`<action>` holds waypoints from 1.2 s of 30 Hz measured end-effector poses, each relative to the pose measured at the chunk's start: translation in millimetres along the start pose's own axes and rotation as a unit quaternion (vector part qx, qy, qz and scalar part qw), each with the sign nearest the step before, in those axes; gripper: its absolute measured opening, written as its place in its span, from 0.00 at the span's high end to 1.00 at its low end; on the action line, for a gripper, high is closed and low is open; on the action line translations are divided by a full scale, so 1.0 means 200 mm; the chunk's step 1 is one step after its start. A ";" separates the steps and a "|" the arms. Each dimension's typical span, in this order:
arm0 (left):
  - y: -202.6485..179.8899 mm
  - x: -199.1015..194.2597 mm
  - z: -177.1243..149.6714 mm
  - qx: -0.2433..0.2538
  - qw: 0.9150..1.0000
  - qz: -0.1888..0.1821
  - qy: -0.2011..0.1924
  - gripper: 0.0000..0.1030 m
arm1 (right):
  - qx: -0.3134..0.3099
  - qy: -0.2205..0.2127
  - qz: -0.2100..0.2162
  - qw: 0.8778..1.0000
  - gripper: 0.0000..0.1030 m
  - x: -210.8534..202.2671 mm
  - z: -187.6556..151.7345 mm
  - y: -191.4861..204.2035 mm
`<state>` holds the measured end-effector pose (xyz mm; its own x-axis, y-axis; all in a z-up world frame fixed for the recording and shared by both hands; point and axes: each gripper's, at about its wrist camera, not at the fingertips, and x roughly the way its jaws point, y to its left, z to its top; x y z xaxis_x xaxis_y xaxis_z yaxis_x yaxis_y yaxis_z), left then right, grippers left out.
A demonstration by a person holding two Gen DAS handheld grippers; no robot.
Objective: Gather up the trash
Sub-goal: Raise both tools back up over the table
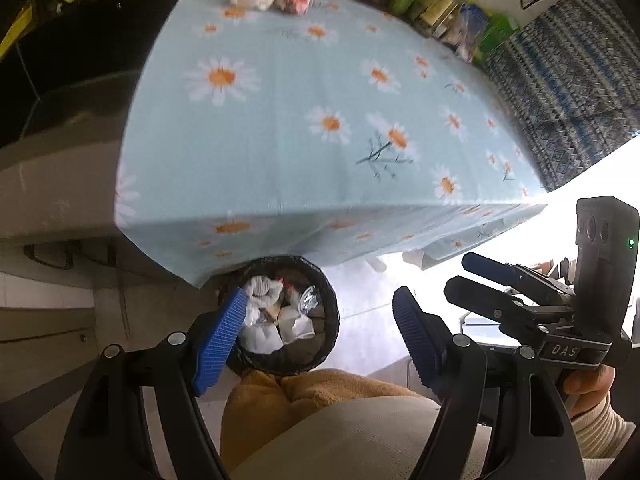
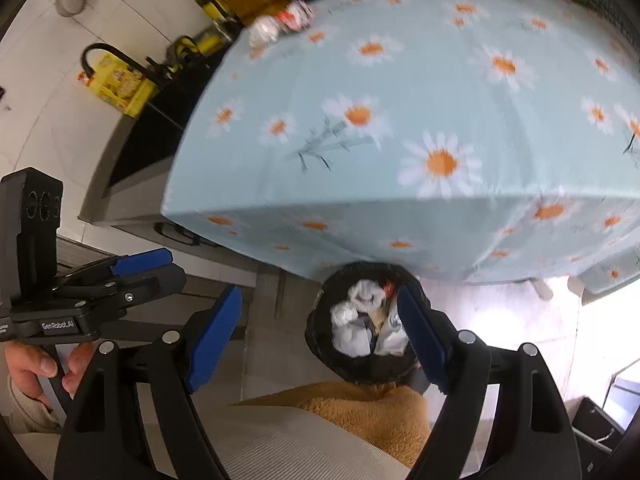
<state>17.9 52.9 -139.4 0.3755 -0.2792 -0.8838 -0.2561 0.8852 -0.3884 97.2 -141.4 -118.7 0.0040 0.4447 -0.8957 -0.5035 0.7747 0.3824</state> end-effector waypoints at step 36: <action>0.06 -0.48 0.32 -0.022 0.992 -0.007 -0.127 0.29 | -0.049 -0.101 0.001 0.994 0.23 -0.28 0.60 0.31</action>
<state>34.7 114.9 -42.3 0.5898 -0.1841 -0.7863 -0.2854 0.8633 -0.4162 169.1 -64.2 -18.1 0.1710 0.5357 -0.8269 -0.5852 0.7304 0.3521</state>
